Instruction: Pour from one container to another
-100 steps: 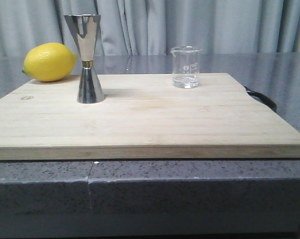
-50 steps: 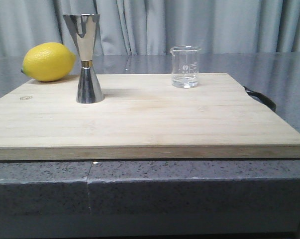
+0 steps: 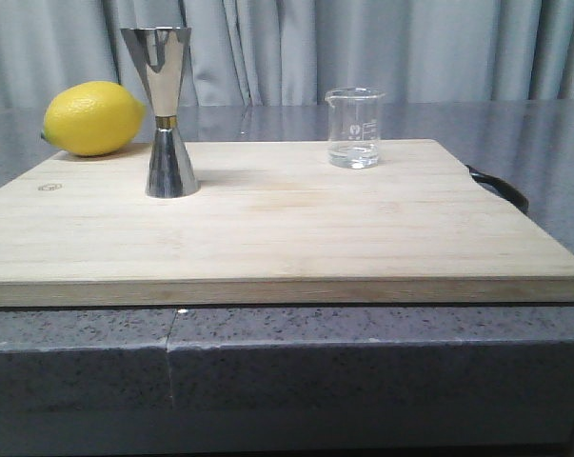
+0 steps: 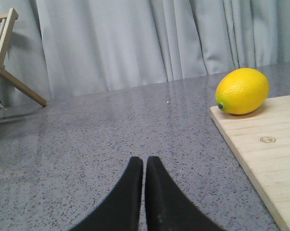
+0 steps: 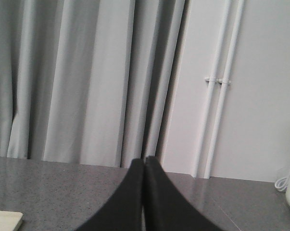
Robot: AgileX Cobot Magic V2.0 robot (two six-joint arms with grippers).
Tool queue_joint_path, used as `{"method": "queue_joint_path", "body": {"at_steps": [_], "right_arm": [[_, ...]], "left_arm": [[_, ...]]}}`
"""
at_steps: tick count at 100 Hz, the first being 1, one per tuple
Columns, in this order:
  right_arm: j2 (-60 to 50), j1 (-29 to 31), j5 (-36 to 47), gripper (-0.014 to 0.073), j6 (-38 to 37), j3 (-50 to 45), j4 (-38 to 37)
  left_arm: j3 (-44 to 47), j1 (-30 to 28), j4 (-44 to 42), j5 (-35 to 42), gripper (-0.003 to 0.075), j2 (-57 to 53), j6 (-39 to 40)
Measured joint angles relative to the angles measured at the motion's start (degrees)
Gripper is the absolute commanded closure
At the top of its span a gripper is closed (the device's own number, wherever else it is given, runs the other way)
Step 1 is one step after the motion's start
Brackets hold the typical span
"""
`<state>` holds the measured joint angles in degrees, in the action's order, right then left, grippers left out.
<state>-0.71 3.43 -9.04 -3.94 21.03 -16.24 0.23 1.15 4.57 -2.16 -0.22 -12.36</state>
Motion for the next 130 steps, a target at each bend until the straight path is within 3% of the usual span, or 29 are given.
{"method": "queue_joint_path", "body": {"at_steps": [31,57,97,130], "right_arm": [[0.0,0.0,0.0,0.0665,0.0,0.0,0.1],[0.0,0.0,0.0,0.0666,-0.1,-6.0,12.3],[0.0,0.0,2.8,0.0666,-3.5,-21.4,13.3],[0.0,0.0,3.5,0.0666,-3.5,-22.1,13.3]], "left_arm": [[0.0,0.0,0.0,0.0,0.0739,0.0,0.0],[0.0,0.0,0.0,0.0,0.0739,0.0,0.0],[0.0,0.0,0.0,0.0,0.0739,0.0,0.0],[0.0,0.0,0.0,0.0,0.0739,0.0,0.0]]}}
